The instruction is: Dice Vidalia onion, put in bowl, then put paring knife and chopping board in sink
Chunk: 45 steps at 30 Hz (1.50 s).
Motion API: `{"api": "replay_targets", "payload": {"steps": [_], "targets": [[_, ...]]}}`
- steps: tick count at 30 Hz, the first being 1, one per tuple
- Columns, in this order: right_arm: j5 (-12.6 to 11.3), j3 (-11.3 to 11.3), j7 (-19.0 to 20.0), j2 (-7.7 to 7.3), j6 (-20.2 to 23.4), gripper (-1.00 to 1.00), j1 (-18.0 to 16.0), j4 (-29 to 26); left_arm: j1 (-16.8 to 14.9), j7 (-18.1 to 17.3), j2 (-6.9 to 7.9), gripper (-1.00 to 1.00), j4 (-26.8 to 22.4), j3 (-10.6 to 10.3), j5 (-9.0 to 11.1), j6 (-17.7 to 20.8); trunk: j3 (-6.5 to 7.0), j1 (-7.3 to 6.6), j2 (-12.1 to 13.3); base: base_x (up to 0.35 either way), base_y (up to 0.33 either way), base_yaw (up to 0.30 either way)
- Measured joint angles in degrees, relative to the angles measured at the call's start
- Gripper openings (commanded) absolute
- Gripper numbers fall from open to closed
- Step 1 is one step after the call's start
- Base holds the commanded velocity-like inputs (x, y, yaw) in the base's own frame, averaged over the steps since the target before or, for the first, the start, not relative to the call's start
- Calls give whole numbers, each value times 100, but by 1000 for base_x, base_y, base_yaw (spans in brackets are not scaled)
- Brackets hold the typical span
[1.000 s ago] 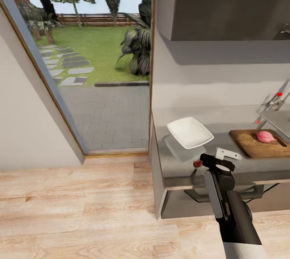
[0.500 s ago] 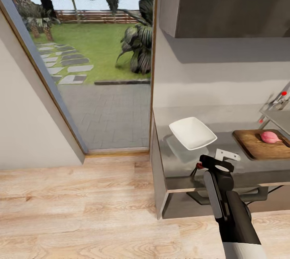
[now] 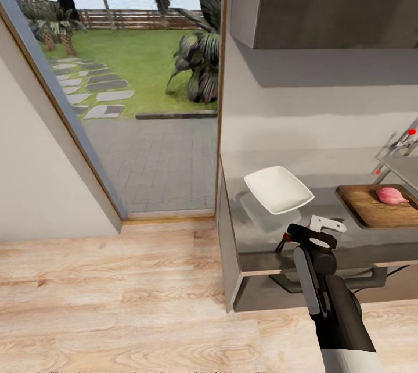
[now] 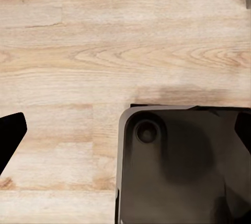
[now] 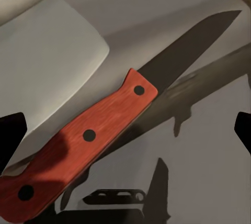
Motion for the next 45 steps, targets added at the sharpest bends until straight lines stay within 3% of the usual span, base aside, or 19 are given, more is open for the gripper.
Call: {"api": "replay_targets", "payload": {"steps": [39, 45], "targets": [[0, -24, 18, 3, 0, 100, 0, 9, 0, 0, 0, 100, 0, 0, -3, 2, -235, 0, 0, 27, 0, 0], [-16, -64, 219, 0, -1, 100, 0, 9, 0, 0, 0, 100, 0, 0, -5, 1, -247, 0, -1, 0, 0, 0]]}}
